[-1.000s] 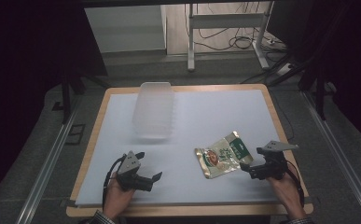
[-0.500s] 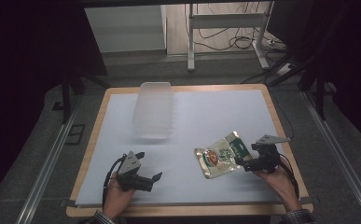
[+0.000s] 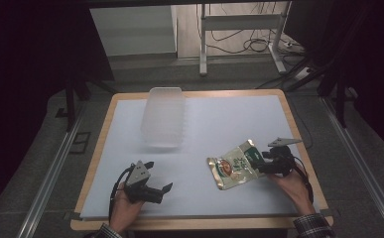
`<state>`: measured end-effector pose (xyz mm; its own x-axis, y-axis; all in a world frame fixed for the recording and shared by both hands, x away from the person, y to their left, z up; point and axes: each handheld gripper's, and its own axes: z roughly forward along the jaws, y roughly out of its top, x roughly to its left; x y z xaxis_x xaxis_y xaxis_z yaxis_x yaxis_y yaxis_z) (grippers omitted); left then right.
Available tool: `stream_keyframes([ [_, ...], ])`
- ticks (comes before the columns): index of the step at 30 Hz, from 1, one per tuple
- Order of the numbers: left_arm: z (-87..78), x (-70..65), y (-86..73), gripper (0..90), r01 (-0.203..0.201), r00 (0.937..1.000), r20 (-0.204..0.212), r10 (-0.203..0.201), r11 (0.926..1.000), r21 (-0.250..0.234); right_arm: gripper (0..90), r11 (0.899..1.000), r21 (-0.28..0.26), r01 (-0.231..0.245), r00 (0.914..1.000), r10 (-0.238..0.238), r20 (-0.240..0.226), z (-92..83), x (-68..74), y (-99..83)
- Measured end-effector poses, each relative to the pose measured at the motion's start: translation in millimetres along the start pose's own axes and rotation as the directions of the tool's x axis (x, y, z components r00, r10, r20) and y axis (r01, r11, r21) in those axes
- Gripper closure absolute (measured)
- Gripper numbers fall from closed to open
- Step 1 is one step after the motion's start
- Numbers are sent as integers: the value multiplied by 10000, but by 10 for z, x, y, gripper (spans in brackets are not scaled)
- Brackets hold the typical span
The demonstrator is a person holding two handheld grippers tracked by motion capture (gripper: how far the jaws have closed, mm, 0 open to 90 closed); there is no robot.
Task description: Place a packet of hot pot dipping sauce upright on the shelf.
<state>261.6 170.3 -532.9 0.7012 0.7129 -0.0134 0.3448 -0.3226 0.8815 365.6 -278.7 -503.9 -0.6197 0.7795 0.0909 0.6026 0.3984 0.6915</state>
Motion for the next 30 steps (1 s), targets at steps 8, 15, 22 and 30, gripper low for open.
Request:
stream_keyframes([
  [8,5,-2,-1,0,-27,10000,-9,27,10000,33,585,9968,546,577,9978,-594,296,90,36,63],
  [15,8,-5,0,0,-47,10000,-7,47,10000,46,659,9936,628,941,9955,-944,33,133,88,95],
  [22,10,-5,0,0,-46,10000,5,45,10000,51,770,9890,886,1181,9924,-1205,230,193,127,125],
  [30,8,-4,0,0,-39,10000,-1,39,10000,42,864,9864,1056,1259,9915,-1285,181,260,171,153],
])
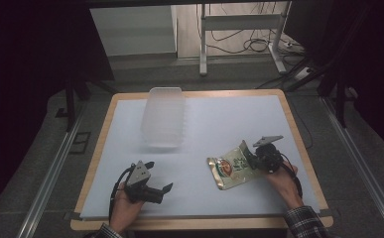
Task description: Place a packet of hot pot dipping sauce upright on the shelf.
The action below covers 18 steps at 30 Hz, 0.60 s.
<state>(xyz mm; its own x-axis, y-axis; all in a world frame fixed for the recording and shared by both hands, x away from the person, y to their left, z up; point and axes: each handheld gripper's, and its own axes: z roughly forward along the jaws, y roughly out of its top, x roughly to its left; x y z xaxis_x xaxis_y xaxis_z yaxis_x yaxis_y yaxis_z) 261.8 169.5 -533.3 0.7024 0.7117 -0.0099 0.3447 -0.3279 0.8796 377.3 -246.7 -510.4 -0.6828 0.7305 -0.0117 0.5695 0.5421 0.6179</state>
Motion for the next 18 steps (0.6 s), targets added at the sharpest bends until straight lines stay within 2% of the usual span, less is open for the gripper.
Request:
stream_keyframes([
  [5,-6,2,0,0,3,10000,2,-3,10000,-16,886,9999,-97,-106,9999,106,-19,-9,3,2],
  [14,-13,4,2,0,-6,10000,-52,5,10000,-50,887,9982,-486,349,9992,-340,209,-114,56,38],
  [18,-13,3,2,0,-17,10000,-56,16,10000,-48,890,9977,-655,178,9998,-171,114,-170,67,70],
])
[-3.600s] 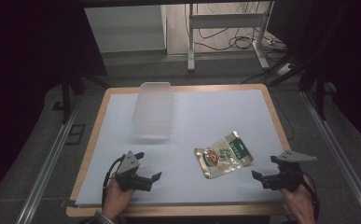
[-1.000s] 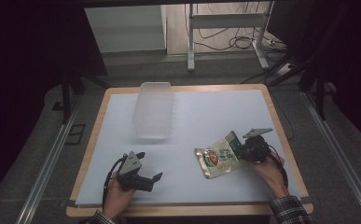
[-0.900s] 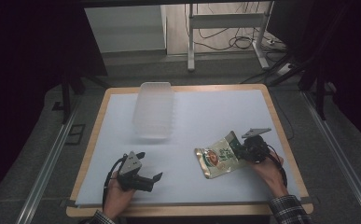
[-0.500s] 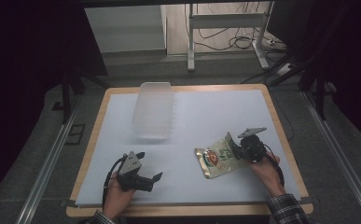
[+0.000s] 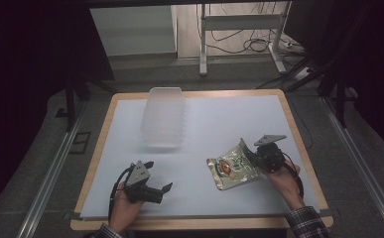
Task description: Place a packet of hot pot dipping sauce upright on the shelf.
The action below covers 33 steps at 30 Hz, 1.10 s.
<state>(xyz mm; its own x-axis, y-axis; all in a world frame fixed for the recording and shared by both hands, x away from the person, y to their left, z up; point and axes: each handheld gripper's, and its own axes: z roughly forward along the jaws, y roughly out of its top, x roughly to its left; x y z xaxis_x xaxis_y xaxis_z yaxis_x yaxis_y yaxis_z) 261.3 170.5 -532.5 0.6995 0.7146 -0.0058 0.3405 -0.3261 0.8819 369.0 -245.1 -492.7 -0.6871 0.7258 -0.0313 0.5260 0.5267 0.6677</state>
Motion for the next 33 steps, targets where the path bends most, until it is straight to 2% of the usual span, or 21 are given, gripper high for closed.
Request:
stream_keyframes([
  [4,-3,-1,0,0,-3,10000,-16,3,10000,-2,891,9998,-96,-162,9997,160,-176,-60,-13,40],
  [7,-4,-1,0,0,-27,10000,-50,27,10000,6,891,9985,-387,-386,9984,369,-439,-134,-15,98],
  [13,-7,-1,0,0,-39,10000,-83,39,10000,1,891,9983,-570,-98,9985,67,-538,-182,42,190],
  [18,-5,-4,1,0,-48,10000,-81,48,10000,4,891,9960,-892,-112,9961,33,-877,-257,60,296],
  [20,-4,-5,1,0,-60,10000,-76,60,10000,12,891,9961,-877,-90,9962,13,-873,-283,87,354],
  [24,-7,-4,2,0,-57,10000,-69,57,10000,-4,892,9952,-968,156,9949,-251,-980,-325,155,474],
  [30,-9,-1,4,0,-71,10000,-51,71,10000,-17,892,9915,-1224,450,9879,-623,-1417,-383,269,628],
  [33,-10,-1,5,0,-80,10000,-48,80,10000,-35,893,9886,-1307,748,9833,-949,-1551,-405,353,703],
])
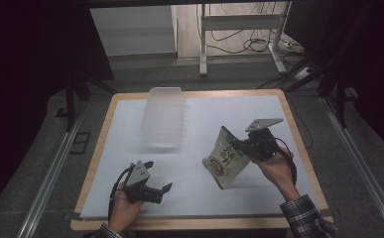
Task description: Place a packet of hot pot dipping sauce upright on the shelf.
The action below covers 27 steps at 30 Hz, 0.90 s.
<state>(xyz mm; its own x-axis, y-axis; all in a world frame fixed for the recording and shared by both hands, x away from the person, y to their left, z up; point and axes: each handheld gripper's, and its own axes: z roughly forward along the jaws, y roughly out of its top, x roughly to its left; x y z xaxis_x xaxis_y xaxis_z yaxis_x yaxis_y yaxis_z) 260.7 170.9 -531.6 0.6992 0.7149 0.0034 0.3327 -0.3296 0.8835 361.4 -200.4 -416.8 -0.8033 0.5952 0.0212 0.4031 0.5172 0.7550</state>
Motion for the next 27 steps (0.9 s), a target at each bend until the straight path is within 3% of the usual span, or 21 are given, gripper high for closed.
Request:
stream_keyframes([
  [10,-2,1,2,0,-21,10000,46,21,10000,-42,894,9961,-17,883,9951,-883,-441,-1,192,225],
  [15,-5,-1,3,0,-56,10000,53,56,10000,-46,894,9932,-22,1166,9927,-1167,-313,-3,246,306],
  [27,-6,2,2,0,-48,10000,71,49,10000,-60,894,9933,-108,1151,9933,-1150,51,-12,104,442],
])
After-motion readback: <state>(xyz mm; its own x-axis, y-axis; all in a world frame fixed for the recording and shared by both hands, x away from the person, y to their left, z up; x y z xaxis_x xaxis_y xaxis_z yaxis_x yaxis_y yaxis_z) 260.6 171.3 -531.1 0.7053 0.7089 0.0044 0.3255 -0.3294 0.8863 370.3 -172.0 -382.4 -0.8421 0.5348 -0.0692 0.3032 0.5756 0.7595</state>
